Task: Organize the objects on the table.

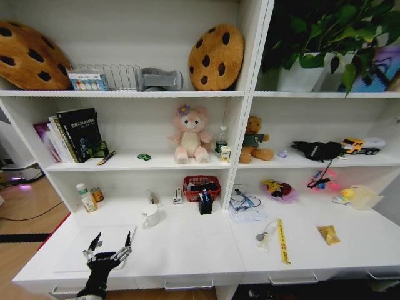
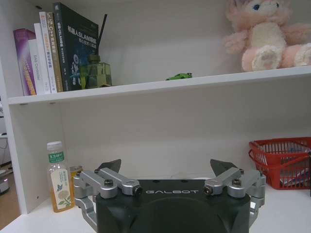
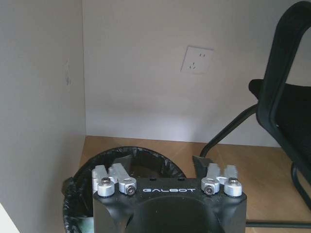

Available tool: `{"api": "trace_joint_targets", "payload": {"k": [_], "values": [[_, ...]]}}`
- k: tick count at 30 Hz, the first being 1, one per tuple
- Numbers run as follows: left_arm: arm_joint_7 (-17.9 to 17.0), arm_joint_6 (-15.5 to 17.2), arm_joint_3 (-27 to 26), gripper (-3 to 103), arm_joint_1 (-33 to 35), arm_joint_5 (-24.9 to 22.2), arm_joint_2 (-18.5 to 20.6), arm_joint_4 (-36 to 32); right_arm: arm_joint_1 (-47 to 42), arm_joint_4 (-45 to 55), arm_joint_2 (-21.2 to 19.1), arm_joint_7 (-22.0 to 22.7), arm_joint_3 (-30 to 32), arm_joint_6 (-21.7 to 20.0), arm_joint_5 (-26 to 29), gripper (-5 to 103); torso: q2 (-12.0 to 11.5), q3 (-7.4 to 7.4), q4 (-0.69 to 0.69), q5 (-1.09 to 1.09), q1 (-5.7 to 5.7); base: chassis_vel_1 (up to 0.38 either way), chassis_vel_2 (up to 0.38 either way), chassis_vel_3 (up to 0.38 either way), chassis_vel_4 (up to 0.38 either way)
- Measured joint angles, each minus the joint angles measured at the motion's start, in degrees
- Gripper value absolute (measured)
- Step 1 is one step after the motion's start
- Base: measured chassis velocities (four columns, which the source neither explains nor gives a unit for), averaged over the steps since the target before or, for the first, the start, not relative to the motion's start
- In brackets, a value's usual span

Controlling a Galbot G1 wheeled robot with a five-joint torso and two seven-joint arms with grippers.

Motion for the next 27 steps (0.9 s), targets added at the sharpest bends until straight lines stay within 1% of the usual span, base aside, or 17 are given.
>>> {"api": "trace_joint_targets", "payload": {"k": [1, 3, 5, 7, 9, 11, 13, 15, 16, 18, 19, 20, 22, 23, 24, 25, 27], "values": [[0.0, 0.0, 0.0, 100, 0.0, 0.0, 0.0, 0.0, -0.3, 0.2, -0.1, 0.0, 0.0, 0.1, 0.0, 75, 0.0, 0.0, 0.0, 0.0, 0.0, 0.0, 0.0, 0.0, 0.0], [0.0, 0.0, 0.0, 100, 0.0, 0.0, 0.0, 0.0, -1.5, 1.3, -0.2, 0.0, -0.1, 0.4, 0.0, 85, 0.0, 0.0, 0.0, 0.02, 0.0, 0.0, 0.0, 0.0, 0.0], [0.0, 0.0, 0.0, 100, 0.0, 0.0, 0.0, 0.0, -2.0, 1.8, -0.2, -0.1, -0.1, 0.5, -0.1, 85, 0.0, 0.0, -0.01, 0.01, 0.0, 0.0, 0.0, 0.0, 0.0], [0.0, 0.0, 0.0, 100, 0.0, 0.0, 0.0, 0.0, -4.9, 4.4, -0.4, -0.6, -0.1, 1.4, -0.4, 99, 0.0, 0.0, 0.0, 0.0, 0.0, 0.0, 0.0, 0.0, 0.0], [0.0, 0.0, 0.0, 100, 0.0, 0.0, 0.0, 0.0, -6.8, 5.5, -0.5, -0.7, -0.1, 2.5, -0.9, 99, 0.0, 0.0, -0.02, 0.01, 0.0, 0.0, 0.0, 0.0, 0.0], [0.0, 0.0, 0.0, 100, 0.0, 0.0, 0.0, 0.0, -12.7, 9.4, -0.6, -0.7, -0.1, 3.9, -1.4, 100, 0.0, 0.0, -0.02, 0.01, 0.0, 0.0, 0.0, 0.0, 0.0], [0.0, 0.0, 0.0, 100, 0.0, 0.0, 0.0, 0.0, -14.8, 11.3, -0.6, -0.6, 0.0, 4.2, -1.4, 100, 0.0, 0.0, -0.02, 0.01, 0.0, 0.0, 0.0, 0.0, 0.0], [0.0, 0.0, 0.0, 100, 0.0, 0.0, 0.0, 0.0, -25.1, 23.9, 0.0, -0.4, 0.2, 3.2, 1.3, 100, 0.0, -0.01, 0.02, 0.02, 0.0, 0.0, 0.0, 0.0, 0.0], [0.0, 0.0, 0.0, 100, 0.0, 0.0, 0.0, 0.0, -25.1, 23.9, 0.0, -0.4, 0.2, 3.2, 1.3, 100, 0.0, -0.01, 0.02, 0.02, 0.0, 0.0, 0.0, 0.0, 0.0], [0.0, 0.0, 0.0, 100, 0.0, 0.0, 0.0, 0.0, -35.1, 37.3, 0.3, -1.3, 0.4, 0.8, 4.7, 100, 0.0, 0.0, -0.08, -0.01, -0.01, 0.0, 0.0, 0.0, 0.0], [0.0, 0.0, 0.0, 100, 0.0, 0.0, 0.0, 0.0, -38.2, 42.4, 0.3, -1.6, 0.5, 0.1, 5.7, 100, 0.0, -0.01, -0.04, 0.0, -0.01, 0.0, 0.0, 0.0, 0.0], [0.0, 0.0, 0.0, 100, 0.0, 0.0, 0.0, 0.0, -38.2, 42.4, 0.3, -1.6, 0.5, 0.1, 5.7, 100, 0.0, -0.01, -0.04, 0.0, -0.01, 0.0, 0.0, 0.0, 0.0], [0.0, 0.0, 0.0, 100, 0.0, 0.0, 0.0, 0.0, -44.0, 50.2, 0.3, -2.2, 0.8, -0.7, 7.4, 100, 0.0, -0.01, 0.04, 0.0, -0.01, 0.0, 0.0, 0.0, 0.0], [0.0, 0.0, 0.0, 100, 0.0, 0.0, 0.0, 0.0, -47.7, 54.5, 0.3, -2.4, 1.1, -0.8, 8.4, 100, 0.0, -0.01, -0.02, -0.01, -0.01, 0.0, 0.0, 0.0, 0.0], [0.0, 0.0, 0.0, 100, 0.0, 0.0, 0.0, 0.0, -51.3, 59.3, 0.4, -2.5, 1.6, -0.7, 9.3, 100, 0.0, -0.01, -0.03, -0.01, -0.01, 0.0, 0.0, 0.0, 0.0], [0.0, 0.0, 0.0, 100, 0.0, 0.0, 0.0, 0.0, -51.3, 59.3, 0.4, -2.5, 1.6, -0.7, 9.3, 100, 0.0, -0.01, -0.03, -0.01, -0.01, 0.0, 0.0, 0.0, 0.0], [0.0, 0.0, 0.0, 100, 0.0, 0.0, 0.0, 0.0, -55.6, 65.7, 0.5, -2.4, 2.6, 0.1, 10.5, 100, 0.0, -0.01, -0.01, 0.0, -0.01, 0.0, 0.0, 0.0, 0.0]]}}
